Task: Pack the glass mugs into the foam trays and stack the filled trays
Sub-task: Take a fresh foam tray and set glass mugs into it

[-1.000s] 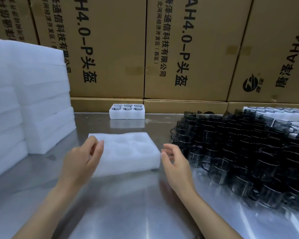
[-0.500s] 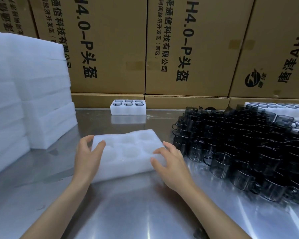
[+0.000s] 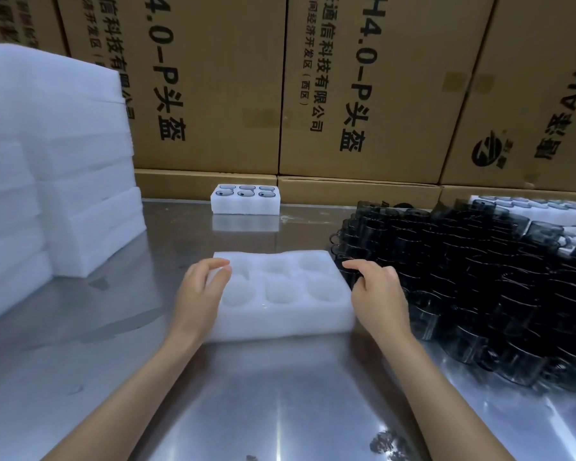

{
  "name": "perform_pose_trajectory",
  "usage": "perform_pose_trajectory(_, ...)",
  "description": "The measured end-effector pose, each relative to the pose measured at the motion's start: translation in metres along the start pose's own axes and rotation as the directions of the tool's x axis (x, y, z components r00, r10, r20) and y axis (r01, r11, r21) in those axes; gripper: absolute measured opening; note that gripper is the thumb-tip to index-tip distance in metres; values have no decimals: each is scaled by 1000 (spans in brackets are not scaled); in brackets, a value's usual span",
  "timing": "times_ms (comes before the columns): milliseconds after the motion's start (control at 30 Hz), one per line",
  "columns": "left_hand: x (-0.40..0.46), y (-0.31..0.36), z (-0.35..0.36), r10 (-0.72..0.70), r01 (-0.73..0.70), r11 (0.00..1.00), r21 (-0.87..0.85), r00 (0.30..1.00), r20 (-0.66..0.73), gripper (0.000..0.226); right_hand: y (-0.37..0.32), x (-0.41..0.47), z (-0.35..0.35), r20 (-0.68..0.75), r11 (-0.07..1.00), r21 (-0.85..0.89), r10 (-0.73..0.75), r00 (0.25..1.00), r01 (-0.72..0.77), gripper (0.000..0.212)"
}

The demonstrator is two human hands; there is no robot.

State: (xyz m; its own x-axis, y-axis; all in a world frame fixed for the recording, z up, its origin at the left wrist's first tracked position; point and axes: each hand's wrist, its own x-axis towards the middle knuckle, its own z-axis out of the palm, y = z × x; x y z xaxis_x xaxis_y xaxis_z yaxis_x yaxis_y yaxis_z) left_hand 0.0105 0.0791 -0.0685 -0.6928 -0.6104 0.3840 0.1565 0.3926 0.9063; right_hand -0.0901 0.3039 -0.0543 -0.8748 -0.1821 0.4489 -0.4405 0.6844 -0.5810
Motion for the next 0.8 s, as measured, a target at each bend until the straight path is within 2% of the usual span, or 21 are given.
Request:
perform_pose_trajectory(133,2,-2,-1,-28,28,996,-80,1000,1,34,3,6,-2,138,999,-40,6,990,0,59)
perform_pose_trajectory(267,9,-4,0,-106,85,956,-283,993,-60,19,7,11,-3,140,998,-57,6,990,2,44)
perform_pose_trajectory(400,11,-3,-3,-130,90,927,-365,988,-87,16,9,11,-3,151,976,-205,-47,987,78,37)
perform_pose_trajectory(533,12,-6,-4,-110,70,929,-363,990,-90,17,6,11,-1,17,971,-215,-104,994,105,19)
perform_pose_trajectory(633,12,-8,-6,-101,58,926,-373,990,-97,19,7,17,-1,-66,973,-201,-129,989,114,14)
perform_pose_trajectory(733,13,-8,-9,-101,49,917,-395,989,-112,23,8,22,-4,-196,996,6,-81,977,84,12)
perform_pose_trajectory(800,13,-11,-10,-121,71,904,-422,988,-92,24,4,25,-9,-267,982,151,-72,961,116,11)
